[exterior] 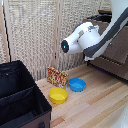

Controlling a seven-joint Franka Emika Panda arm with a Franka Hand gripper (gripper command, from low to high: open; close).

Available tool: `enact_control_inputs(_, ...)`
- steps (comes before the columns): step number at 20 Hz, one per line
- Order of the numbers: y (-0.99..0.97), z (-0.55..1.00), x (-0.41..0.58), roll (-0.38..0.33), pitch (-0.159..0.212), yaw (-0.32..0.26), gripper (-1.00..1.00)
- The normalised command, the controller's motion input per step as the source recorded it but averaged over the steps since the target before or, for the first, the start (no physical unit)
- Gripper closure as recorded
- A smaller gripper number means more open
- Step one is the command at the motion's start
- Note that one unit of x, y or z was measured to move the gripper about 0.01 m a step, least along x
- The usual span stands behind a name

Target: Locate and clasp the grip of the topmost drawer. Steadily and circumspectly yank the drawer open. Discover and seize the nutrition bar using your clamp. Deposit the nutrition bar in the accessible drawer. Unclench the nutrition bar.

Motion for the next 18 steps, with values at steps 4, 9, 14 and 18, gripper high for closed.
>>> enact_control_inputs(4, 0.52, 0.03, 0.303, 0.064, -0.001, -0.044, -1.0)
enact_control_inputs(9, 0.73, 0.01, 0.35, 0.006, 0.0, -0.071, -1.0)
enact_control_inputs(14, 0.5, 0.24, 0.173, 0.057, -0.013, -0.18, -1.0)
enact_control_inputs(18, 0.17, 0.43, 0.0, 0.129, -0.068, -0.286, -1.0)
